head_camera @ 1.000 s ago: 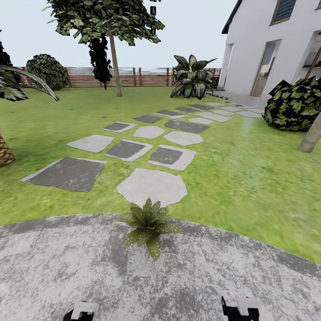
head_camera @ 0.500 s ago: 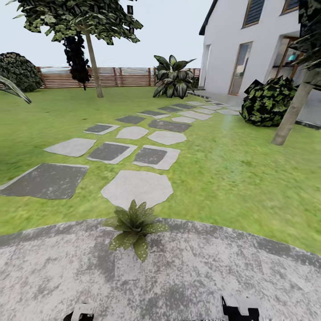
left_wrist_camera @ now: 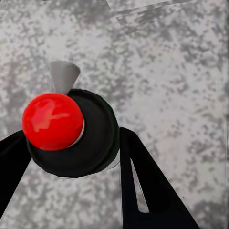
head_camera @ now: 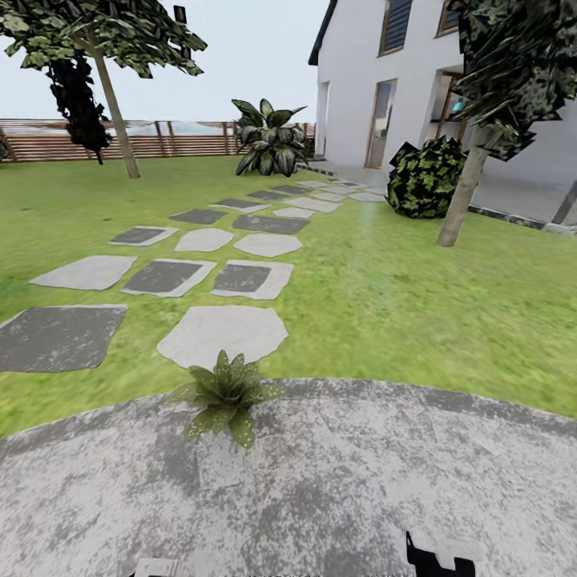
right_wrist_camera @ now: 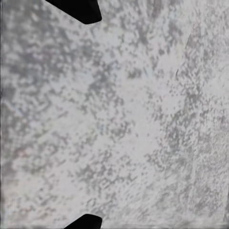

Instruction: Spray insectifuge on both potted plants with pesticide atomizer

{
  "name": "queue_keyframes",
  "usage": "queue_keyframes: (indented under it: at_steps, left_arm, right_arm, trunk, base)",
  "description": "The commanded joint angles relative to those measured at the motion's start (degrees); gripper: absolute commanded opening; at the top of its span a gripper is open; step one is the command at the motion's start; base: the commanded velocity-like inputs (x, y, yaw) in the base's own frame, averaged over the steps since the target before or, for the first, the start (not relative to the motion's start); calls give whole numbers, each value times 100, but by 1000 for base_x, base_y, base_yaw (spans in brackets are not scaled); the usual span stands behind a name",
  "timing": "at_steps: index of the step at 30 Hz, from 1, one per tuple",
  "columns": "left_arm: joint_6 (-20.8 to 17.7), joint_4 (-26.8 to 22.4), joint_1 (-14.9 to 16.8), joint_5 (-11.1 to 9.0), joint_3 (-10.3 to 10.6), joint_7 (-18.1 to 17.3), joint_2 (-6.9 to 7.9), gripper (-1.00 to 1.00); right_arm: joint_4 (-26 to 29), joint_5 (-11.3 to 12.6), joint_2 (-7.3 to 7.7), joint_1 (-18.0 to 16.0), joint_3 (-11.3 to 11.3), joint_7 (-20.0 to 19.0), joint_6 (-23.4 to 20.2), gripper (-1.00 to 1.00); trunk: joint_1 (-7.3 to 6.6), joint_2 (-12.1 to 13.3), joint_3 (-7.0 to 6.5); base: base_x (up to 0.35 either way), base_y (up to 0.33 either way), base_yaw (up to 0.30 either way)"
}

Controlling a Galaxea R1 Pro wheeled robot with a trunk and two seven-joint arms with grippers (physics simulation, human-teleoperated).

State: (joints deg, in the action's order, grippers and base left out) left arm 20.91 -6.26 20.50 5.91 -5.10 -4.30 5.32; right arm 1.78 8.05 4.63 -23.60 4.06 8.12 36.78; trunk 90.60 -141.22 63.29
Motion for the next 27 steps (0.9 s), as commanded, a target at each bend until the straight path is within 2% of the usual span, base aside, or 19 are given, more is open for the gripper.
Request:
queue_keyframes:
  at_steps: [1,19,25,27]
  left_arm:
    - [16,2,-1,62,-49,-17,-2,-100]
    - [18,-2,-2,65,-48,17,-12,-100]
    - [17,0,-2,68,-46,17,-13,-100]
    - [16,-3,-2,68,-46,17,-13,-100]
  right_arm:
    - [-4,49,-1,-4,47,10,15,100]
    - [-9,50,3,-4,50,14,14,100]
    - [-11,48,3,-4,50,13,15,100]
    - [-11,47,3,-4,49,12,14,100]
  trunk:
    - [-2,-2,4]
    - [-2,-2,4]
    - [-134,239,-103]
    - [-134,239,-103]
  base:
    - [-37,33,-300]
    - [-3,3,-300]
    - [0,0,-300]
    - [0,0,-300]
